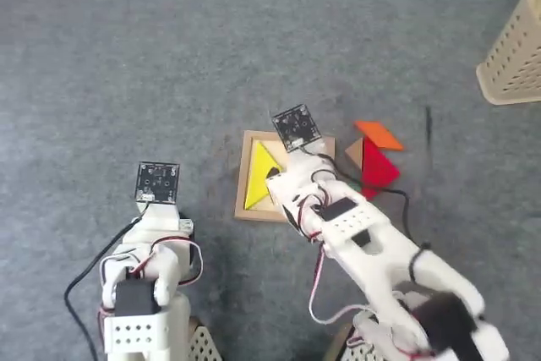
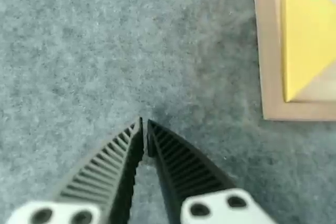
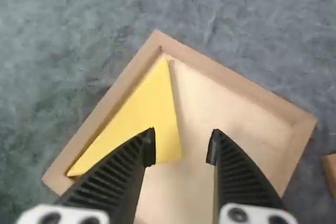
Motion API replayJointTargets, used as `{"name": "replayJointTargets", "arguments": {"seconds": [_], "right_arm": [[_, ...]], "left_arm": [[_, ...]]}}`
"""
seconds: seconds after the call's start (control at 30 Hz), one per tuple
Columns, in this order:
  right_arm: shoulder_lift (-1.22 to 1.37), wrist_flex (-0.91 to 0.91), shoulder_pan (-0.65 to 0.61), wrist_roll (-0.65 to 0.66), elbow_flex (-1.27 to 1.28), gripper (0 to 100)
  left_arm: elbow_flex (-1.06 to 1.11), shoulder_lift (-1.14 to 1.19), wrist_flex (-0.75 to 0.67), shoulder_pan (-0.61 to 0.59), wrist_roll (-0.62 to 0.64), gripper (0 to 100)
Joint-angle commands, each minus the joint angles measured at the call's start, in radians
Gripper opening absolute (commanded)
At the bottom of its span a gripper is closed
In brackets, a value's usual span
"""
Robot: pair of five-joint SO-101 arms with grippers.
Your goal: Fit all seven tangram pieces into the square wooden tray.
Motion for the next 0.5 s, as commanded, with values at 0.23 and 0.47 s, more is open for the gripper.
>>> {"name": "replayJointTargets", "arguments": {"seconds": [0.23,0.47], "right_arm": [[0.194,-0.071,-0.093,0.014,-0.13,17.7],[0.22,-0.071,-0.097,0.014,-0.166,17.7]], "left_arm": [[-0.01,-0.018,0.008,0.003,-0.003,2],[-0.01,-0.018,0.008,0.003,-0.003,2]]}}
